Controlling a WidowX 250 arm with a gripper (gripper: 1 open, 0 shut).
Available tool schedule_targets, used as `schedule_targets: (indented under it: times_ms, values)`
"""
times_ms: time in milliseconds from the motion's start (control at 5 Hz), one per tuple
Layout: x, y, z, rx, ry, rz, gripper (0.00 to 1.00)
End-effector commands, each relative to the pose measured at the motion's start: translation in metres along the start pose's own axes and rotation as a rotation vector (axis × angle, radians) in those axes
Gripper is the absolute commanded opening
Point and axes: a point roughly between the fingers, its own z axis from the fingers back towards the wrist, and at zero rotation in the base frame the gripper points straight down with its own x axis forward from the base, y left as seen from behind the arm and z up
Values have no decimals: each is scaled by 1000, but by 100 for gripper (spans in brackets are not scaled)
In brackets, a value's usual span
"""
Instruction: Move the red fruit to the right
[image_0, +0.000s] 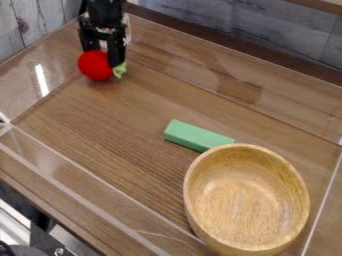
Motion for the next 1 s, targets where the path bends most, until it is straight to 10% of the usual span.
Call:
schedule_targets:
  times_ms: [0, 200, 400, 800]
  values:
    - [-3, -3, 19, 41, -69, 35, 100]
    - [-7, -14, 12, 45, -75, 64, 100]
    - [-17, -16, 34, 31, -103, 71, 0]
    - [-7, -57, 70, -8, -183, 71, 0]
